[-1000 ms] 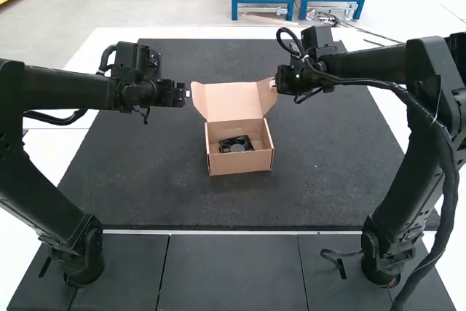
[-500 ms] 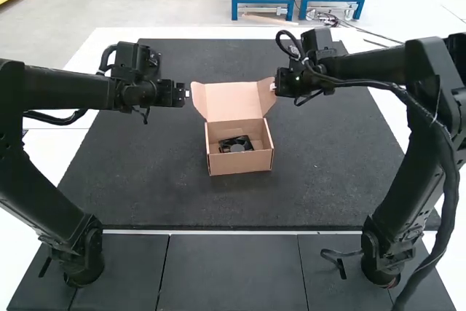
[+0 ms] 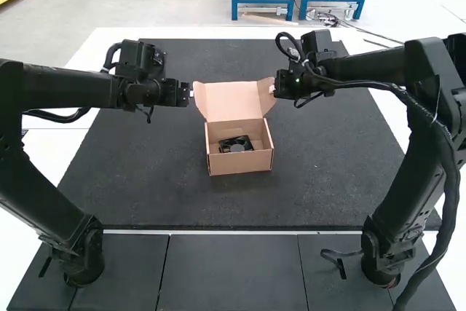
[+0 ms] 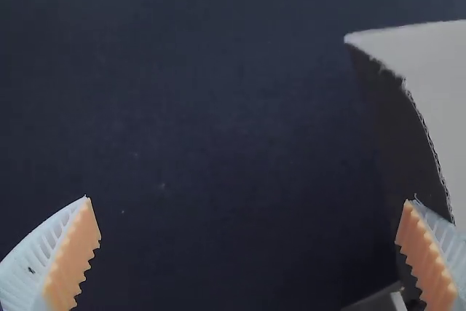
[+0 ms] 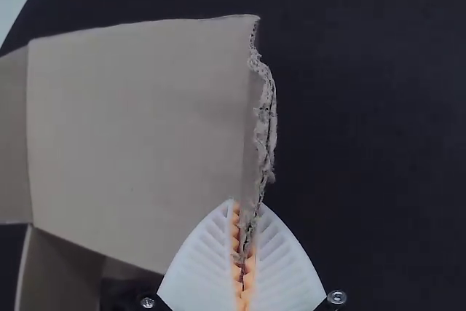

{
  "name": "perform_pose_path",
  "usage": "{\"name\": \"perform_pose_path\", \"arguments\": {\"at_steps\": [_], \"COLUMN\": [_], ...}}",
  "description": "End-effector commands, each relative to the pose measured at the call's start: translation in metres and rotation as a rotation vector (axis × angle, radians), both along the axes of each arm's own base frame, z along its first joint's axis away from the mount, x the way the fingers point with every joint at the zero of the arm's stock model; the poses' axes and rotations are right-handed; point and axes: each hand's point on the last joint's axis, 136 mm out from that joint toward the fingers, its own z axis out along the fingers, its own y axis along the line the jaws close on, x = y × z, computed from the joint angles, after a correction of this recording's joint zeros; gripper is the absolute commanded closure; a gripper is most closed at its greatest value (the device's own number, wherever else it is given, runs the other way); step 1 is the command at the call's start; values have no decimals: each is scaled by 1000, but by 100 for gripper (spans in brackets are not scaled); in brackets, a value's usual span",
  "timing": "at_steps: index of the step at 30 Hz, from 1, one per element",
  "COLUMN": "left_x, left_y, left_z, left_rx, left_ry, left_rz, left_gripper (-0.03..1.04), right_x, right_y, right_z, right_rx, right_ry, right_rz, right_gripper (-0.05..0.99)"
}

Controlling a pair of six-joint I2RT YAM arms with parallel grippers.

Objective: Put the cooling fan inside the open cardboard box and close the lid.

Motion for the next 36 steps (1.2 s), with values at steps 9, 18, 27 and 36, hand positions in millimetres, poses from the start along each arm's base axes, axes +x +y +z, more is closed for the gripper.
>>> {"name": "perform_pose_path", "arguments": {"at_steps": [9, 18, 27, 36], "left_x": [9, 7, 0, -12], "left_y": [-8, -7, -16, -30], "left_z": [13, 10, 9, 1], "left_rx": [-1, 3, 6, 20], "left_ry": [-25, -12, 2, 28], "left_rz": [-10, -10, -34, -77], "left_gripper": [5, 5, 5, 5], "right_x": [-17, -33, -43, -65], "right_y": [11, 21, 18, 35], "right_z": [-7, -8, -3, 0], "right_rx": [13, 23, 41, 79], "right_ry": [36, 51, 19, -28], "right_rz": [51, 72, 67, 111], "right_gripper": [95, 95, 95, 95]}}
